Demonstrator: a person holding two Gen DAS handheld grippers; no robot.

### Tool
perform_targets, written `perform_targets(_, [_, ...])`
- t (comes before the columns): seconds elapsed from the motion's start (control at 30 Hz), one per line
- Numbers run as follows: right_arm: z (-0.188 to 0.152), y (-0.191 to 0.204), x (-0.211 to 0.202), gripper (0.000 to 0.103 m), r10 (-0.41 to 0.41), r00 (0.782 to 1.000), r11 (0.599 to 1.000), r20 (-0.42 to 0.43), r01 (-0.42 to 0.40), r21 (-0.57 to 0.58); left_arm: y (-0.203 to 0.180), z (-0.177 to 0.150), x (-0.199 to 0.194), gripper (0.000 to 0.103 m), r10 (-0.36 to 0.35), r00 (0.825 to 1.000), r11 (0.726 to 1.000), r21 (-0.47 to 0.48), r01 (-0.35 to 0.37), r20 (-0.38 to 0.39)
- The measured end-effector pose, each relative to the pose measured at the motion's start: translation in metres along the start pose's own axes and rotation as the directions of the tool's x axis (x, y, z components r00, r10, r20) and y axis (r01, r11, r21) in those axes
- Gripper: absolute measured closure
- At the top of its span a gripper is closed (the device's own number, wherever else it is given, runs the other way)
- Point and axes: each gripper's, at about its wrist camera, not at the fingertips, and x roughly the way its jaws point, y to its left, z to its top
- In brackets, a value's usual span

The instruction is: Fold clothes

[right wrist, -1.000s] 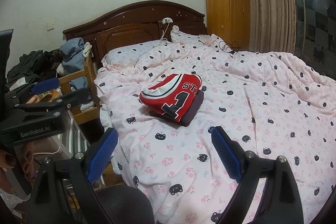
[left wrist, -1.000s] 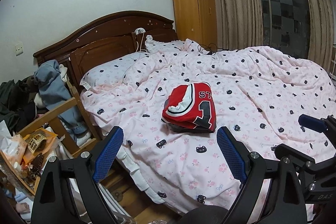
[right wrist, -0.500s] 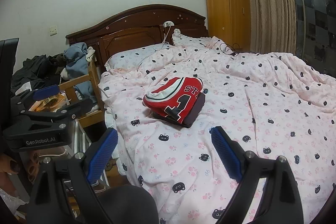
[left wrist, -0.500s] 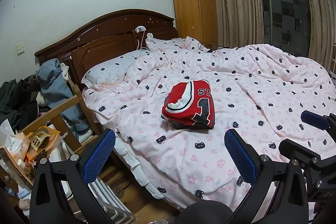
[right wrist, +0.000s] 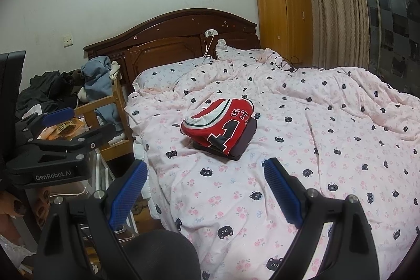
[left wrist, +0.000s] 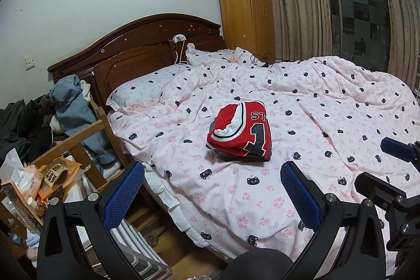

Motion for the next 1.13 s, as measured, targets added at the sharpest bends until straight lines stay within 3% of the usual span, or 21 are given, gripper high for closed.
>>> perform_targets(1.13, [0.001,0.009,-0.018,0.011,0.01,1.0,1.0,0.02,-0.01,-0.018,0.004,-0.002,-0.014,0.0,-0.002,1.0,1.0,0.001,0.002,0.015])
